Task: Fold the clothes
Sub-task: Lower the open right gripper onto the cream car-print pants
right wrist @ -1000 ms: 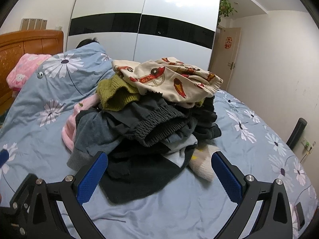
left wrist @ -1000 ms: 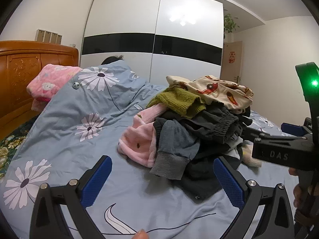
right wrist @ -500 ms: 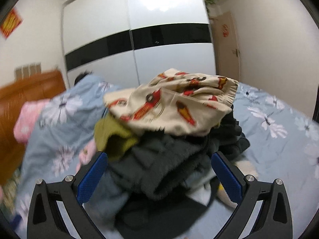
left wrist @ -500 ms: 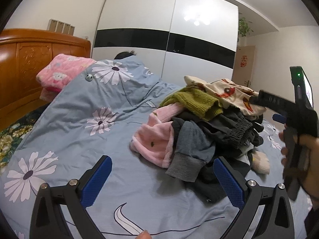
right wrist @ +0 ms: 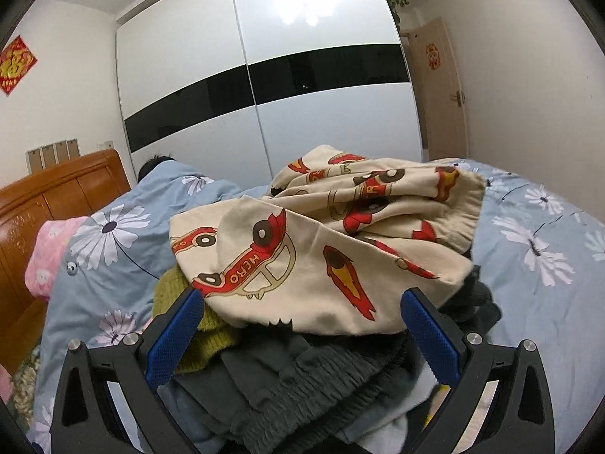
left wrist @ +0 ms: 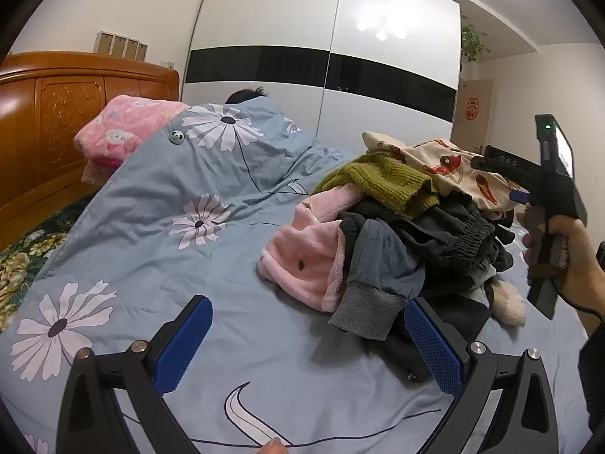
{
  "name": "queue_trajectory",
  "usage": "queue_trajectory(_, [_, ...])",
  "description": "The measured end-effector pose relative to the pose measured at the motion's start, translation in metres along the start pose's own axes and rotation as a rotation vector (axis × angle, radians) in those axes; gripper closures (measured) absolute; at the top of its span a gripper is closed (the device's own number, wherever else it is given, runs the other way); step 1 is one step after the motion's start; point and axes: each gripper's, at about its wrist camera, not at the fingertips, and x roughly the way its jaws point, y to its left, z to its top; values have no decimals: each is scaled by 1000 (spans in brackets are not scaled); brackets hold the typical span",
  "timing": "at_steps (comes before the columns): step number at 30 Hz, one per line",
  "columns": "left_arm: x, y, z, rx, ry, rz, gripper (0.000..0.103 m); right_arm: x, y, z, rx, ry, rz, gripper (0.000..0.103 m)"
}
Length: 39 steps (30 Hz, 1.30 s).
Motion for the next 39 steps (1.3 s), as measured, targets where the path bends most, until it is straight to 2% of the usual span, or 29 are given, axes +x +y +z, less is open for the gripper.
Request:
queue_trajectory(5, [2, -1, 0, 3, 3, 4, 0, 13, 6, 2, -61, 2, -64, 0])
queue_trajectory(13, [7, -2, -2, 7, 16, 4, 0, 37, 16, 0, -74, 0, -115, 0])
queue_trajectory(18, [9, 0, -3, 4, 19, 14, 0, 49, 28, -1, -169, -14, -237, 0])
queue_trajectory(24, [5, 6, -2, -16, 9, 8, 0, 58, 39, -6, -231, -44, -319, 0])
queue_trajectory(30, [3, 8, -1, -25, 7, 1, 0, 55, 44, -12, -289, -95, -308, 0])
queue_trajectory(39, [0, 11, 2, -40, 4, -10, 0, 58, 48, -26, -358, -108, -270, 0])
